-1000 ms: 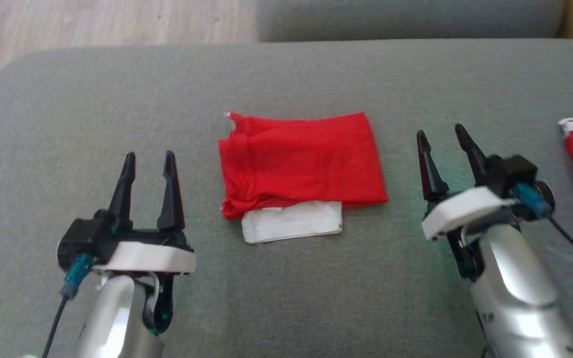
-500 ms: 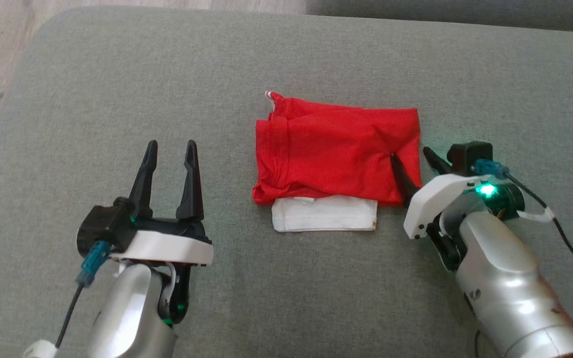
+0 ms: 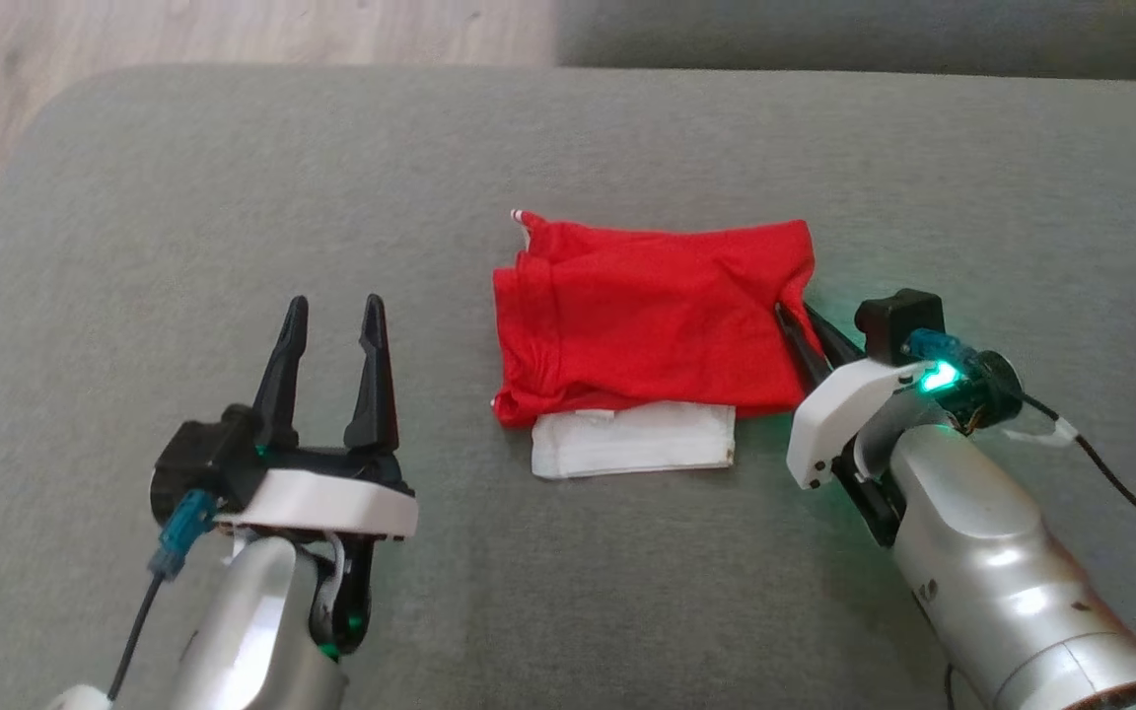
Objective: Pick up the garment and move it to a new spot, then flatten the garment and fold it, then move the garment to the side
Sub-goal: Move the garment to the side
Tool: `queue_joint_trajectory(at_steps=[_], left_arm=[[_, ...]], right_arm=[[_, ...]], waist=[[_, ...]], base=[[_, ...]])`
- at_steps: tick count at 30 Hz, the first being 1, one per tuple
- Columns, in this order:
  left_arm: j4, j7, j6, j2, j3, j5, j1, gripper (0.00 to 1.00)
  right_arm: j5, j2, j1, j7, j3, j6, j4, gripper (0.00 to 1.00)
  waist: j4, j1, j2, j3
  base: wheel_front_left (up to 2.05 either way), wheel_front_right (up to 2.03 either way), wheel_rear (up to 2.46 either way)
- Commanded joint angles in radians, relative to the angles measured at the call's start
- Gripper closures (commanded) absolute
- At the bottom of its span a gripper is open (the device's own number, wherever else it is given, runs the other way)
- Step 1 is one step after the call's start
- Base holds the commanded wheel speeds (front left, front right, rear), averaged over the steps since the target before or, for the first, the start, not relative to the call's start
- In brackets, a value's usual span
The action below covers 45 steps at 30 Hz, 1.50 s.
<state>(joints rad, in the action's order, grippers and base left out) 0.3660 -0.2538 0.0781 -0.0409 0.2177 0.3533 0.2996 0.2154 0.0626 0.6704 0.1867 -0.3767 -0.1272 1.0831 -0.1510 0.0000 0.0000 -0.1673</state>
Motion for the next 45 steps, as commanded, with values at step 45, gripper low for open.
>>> queue_joint_trajectory(at_steps=[45], left_arm=[[-0.109,-0.008,0.007,-0.009,0.016,-0.009,0.144,0.00]], right_arm=[[-0.289,0.612,0.018,-0.144,0.329,-0.003,-0.245,1.00]], waist=[[0.271,0.0000,0.0000,-0.194]], base=[[0.00,0.00,0.00]])
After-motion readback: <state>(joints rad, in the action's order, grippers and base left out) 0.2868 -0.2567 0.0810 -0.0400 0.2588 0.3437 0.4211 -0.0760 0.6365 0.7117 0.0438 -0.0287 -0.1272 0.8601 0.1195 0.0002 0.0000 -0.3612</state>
